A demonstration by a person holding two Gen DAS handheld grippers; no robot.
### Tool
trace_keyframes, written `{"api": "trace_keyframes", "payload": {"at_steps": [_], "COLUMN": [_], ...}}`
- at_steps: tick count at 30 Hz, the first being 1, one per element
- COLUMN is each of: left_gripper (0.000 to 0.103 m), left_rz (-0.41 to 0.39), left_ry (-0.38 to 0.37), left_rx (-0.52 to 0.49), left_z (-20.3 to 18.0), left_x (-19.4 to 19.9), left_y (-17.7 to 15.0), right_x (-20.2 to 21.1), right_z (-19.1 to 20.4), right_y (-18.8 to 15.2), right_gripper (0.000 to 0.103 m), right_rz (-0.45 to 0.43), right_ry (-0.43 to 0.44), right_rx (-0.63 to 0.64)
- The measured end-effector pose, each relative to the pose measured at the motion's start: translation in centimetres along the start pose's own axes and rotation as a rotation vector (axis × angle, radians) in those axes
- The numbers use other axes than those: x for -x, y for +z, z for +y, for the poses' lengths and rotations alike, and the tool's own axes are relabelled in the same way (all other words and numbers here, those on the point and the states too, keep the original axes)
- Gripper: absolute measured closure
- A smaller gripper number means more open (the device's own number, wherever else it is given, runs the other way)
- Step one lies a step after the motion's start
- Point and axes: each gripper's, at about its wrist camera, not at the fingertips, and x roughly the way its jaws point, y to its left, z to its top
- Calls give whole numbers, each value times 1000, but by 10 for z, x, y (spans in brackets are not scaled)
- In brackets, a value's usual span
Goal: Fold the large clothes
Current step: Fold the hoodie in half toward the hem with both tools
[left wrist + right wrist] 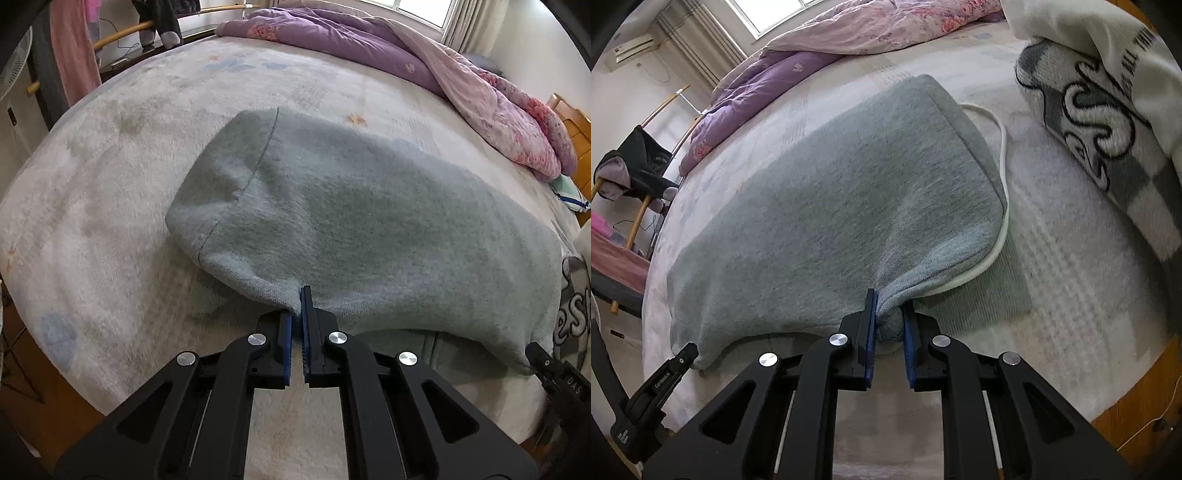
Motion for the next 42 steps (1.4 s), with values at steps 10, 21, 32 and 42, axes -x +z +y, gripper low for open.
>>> {"api": "trace_keyframes", "payload": {"at_steps": [10,21,32,42], "left_gripper": [99,51,46,43], "left_rz": [11,-35,32,33], "left_ry": [-37,-66,-145,-109], "left_rx": [-60,-4,280,264], "left_z": [14,47,93,85], "left_x": [-19,9,-33,-41], "left_y": [-16,-1,21,16], "right_x": [-20,39,-32,-65], "right_z": [-5,54,144,142], "right_y": [-25,-16,7,-8], "right_gripper": [90,68,68,66], "right_rz": [-13,-97,-184,-150], "right_ry": [-41,-212,-29,-43], "right_rx": [-11,119,352,390]}}
